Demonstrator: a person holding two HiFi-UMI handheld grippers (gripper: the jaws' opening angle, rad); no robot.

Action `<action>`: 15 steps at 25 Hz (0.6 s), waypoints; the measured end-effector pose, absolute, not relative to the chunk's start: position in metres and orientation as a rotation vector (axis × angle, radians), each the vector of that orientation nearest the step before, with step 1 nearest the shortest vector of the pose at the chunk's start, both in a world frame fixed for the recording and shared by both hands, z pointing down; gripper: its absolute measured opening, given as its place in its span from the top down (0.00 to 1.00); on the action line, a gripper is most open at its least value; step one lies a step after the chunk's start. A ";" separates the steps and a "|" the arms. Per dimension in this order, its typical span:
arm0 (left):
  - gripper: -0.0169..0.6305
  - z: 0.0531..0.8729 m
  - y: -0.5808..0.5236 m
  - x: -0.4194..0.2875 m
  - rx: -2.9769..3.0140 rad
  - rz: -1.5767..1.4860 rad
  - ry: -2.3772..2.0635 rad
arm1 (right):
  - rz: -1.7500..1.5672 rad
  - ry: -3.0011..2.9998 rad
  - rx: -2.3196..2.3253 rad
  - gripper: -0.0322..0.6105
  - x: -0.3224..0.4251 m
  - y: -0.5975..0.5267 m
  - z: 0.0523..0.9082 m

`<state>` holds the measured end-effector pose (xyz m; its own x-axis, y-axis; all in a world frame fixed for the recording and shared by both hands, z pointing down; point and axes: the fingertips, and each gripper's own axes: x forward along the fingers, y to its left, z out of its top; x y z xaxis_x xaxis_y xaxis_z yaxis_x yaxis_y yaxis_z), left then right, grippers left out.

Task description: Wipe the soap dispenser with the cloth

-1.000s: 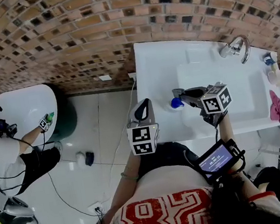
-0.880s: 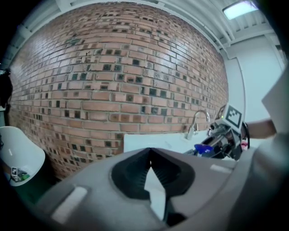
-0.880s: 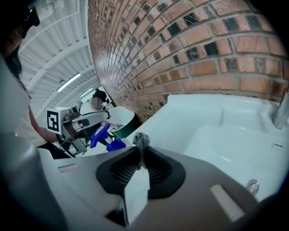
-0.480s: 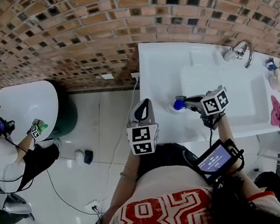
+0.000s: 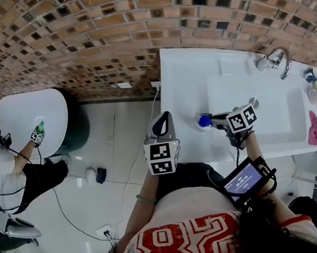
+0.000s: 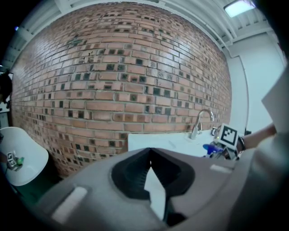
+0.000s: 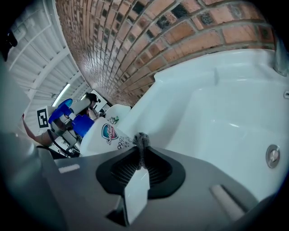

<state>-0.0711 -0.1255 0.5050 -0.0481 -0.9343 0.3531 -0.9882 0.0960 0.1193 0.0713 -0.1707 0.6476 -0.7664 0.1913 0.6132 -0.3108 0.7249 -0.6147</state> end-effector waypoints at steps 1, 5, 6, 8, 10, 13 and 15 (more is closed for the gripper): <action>0.97 0.505 -0.126 -0.072 1.891 0.220 -2.043 | 0.951 -2.248 0.084 0.88 0.071 -0.170 0.647; 0.97 0.506 -0.126 -0.073 1.886 0.221 -2.044 | 0.911 -2.297 0.059 0.88 0.066 -0.176 0.625; 0.97 0.506 -0.126 -0.073 1.886 0.221 -2.044 | 0.900 -2.318 0.049 0.88 0.062 -0.178 0.617; 0.97 0.506 -0.127 -0.073 1.887 0.222 -2.043 | 0.867 -2.355 0.022 0.88 0.055 -0.181 0.599; 0.97 0.506 -0.128 -0.072 1.890 0.223 -2.040 | 0.834 -2.383 -0.010 0.88 0.049 -0.182 0.584; 0.97 0.506 -0.129 -0.072 1.893 0.221 -2.038 | 0.813 -2.411 -0.063 0.88 0.042 -0.181 0.568; 0.97 0.506 -0.129 -0.072 1.891 0.222 -2.039 | 0.817 -2.409 -0.085 0.88 0.040 -0.180 0.567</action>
